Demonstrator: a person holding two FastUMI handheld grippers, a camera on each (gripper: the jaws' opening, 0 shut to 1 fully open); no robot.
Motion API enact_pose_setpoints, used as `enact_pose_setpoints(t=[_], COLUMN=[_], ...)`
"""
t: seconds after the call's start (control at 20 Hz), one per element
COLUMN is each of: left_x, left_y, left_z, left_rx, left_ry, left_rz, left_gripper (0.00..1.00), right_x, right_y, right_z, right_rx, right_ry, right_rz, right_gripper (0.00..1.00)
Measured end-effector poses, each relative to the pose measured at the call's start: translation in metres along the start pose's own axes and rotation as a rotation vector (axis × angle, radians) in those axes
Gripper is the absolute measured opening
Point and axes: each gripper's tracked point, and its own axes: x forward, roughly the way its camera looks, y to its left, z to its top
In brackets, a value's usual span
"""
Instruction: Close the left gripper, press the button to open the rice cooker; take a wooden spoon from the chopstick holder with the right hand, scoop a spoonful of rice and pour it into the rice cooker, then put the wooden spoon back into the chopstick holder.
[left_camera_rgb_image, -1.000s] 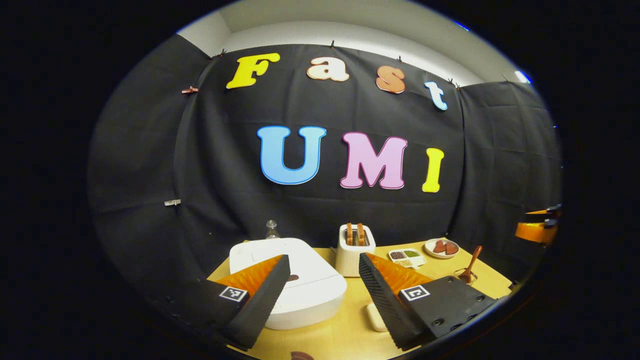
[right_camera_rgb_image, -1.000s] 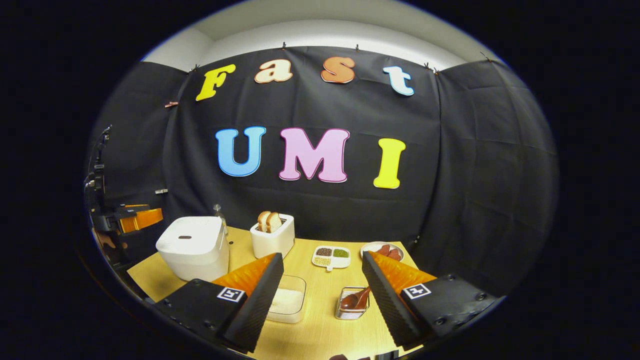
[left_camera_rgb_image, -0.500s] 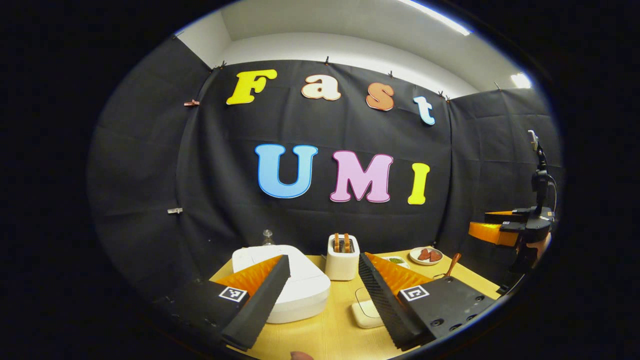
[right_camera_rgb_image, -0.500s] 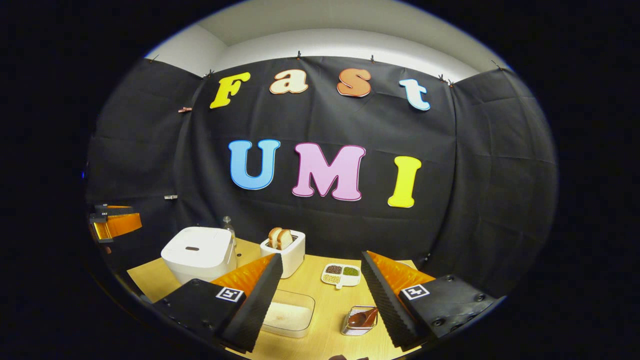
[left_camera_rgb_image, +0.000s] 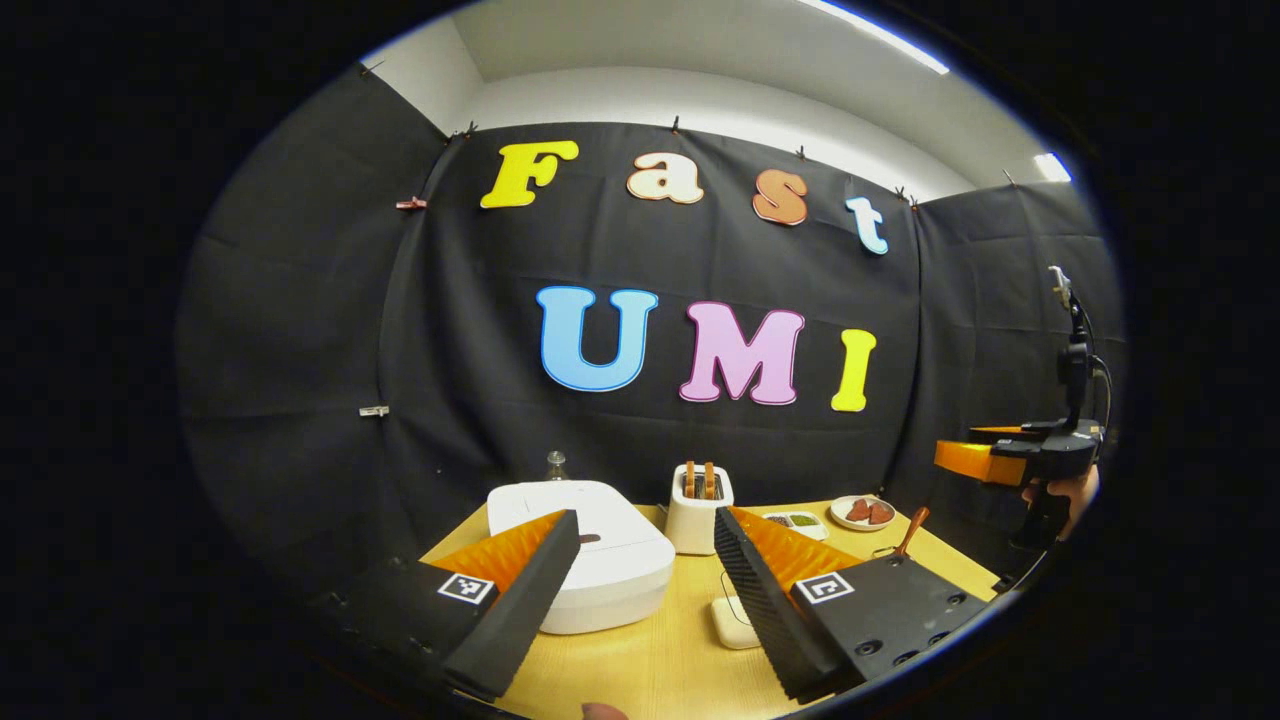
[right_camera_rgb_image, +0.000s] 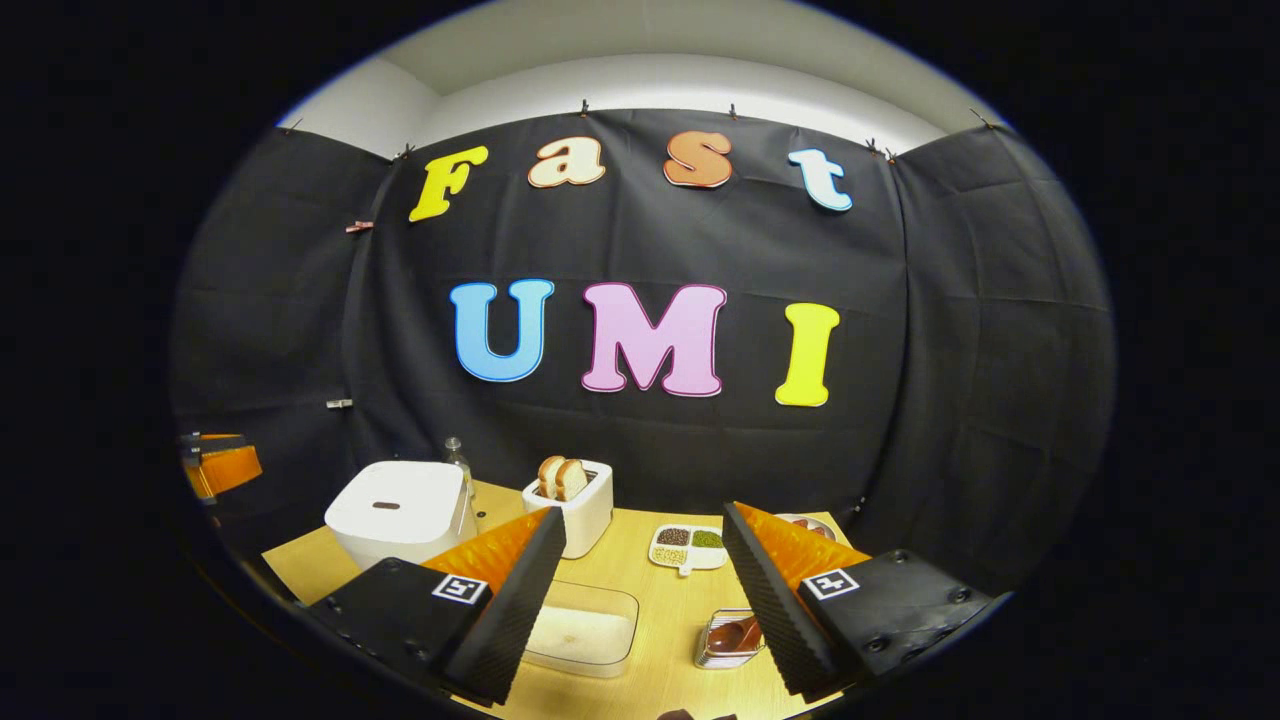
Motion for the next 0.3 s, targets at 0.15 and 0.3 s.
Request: enact_pose_setpoints(t=[0.15, 0.3], left_x=[-0.0026, -0.0027], left_y=[-0.0010, -0.0034], left_z=[-0.0027, -0.0055], left_rx=[0.002, 0.000], left_ry=[0.012, 0.025], left_rz=[0.001, -0.004], left_gripper=[0.94, 0.94], right_x=[-0.0058, -0.0099], right_y=[0.0030, 0.0007], right_z=[-0.0026, -0.0012], right_rx=[0.012, -0.002], right_ry=[0.013, 0.012], right_rz=[0.010, 0.001], right_gripper=[0.98, 0.98])
